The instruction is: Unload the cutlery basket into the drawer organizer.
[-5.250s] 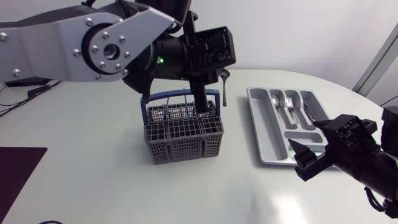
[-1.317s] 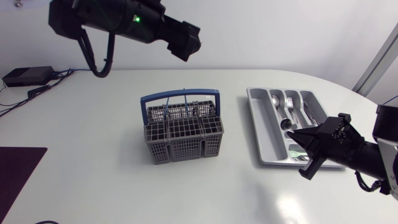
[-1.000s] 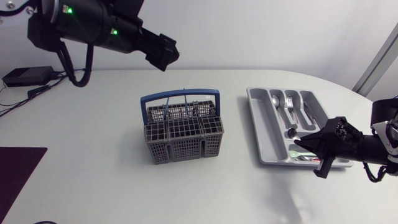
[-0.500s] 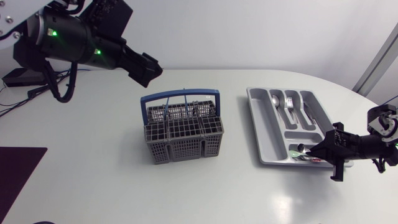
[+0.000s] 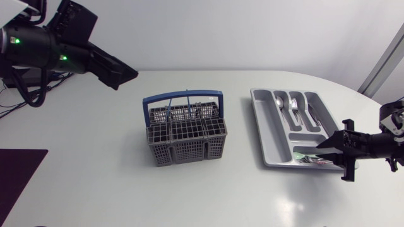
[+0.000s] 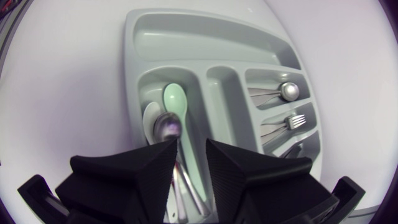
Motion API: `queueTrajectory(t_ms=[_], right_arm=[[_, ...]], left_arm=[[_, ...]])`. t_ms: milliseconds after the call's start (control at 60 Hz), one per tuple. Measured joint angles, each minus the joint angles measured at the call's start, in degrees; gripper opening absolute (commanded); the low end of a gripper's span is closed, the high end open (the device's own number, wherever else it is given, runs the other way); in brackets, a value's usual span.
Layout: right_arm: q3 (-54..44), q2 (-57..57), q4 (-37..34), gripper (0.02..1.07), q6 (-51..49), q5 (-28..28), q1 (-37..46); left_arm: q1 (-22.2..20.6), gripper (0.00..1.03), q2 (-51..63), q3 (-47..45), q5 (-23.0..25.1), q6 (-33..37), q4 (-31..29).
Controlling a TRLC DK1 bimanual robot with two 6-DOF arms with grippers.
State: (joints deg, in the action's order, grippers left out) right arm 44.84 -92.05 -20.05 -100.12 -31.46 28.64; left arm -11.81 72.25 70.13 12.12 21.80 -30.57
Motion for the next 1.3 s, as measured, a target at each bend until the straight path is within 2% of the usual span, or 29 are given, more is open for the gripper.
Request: queueTrajectory(t_ms=[150,417,533,700,883,1117,1167,1267,1300], right_arm=[[-0.7,8.2,0.1,0.72,4.4,-1.6,-1.0],[-6.1,24.9,-0.8,0.75,19.7,-2.2,-13.5],[-8.2,31.4,-0.8,0.75,28.4,-1.0,-21.9],[-8.8,36.5,-0.1,0.75,41.7,3.6,-36.2],[-8.9,34.7,4.9,0.75,51.6,8.7,-48.0],[-8.9,27.4,9.0,0.74,57.7,11.1,-56.6],[-8.9,25.5,9.7,0.71,58.7,11.7,-58.0],[-8.8,22.8,10.2,0.51,59.7,11.8,-59.3],[-8.8,21.7,10.7,0.41,59.9,11.9,-59.5]], left_arm=[[6.2,0.97,-0.9,-3.6,6.0,3.1,2.8],[11.8,0.96,-0.9,-10.8,11.3,6.2,11.5],[12.1,0.96,0.6,-12.3,11.8,6.8,14.9],[12.0,0.96,5.8,-13.2,12.8,6.8,19.8],[10.1,0.94,14.4,-13.1,12.9,6.8,25.3],[8.7,0.94,26.5,-7.5,12.9,6.8,26.6],[8.7,0.86,28.5,-5.5,12.9,6.8,26.7],[8.7,0.66,30.7,-2.9,12.9,6.7,27.1],[8.7,0.58,31.4,-1.9,12.9,6.7,27.1]])
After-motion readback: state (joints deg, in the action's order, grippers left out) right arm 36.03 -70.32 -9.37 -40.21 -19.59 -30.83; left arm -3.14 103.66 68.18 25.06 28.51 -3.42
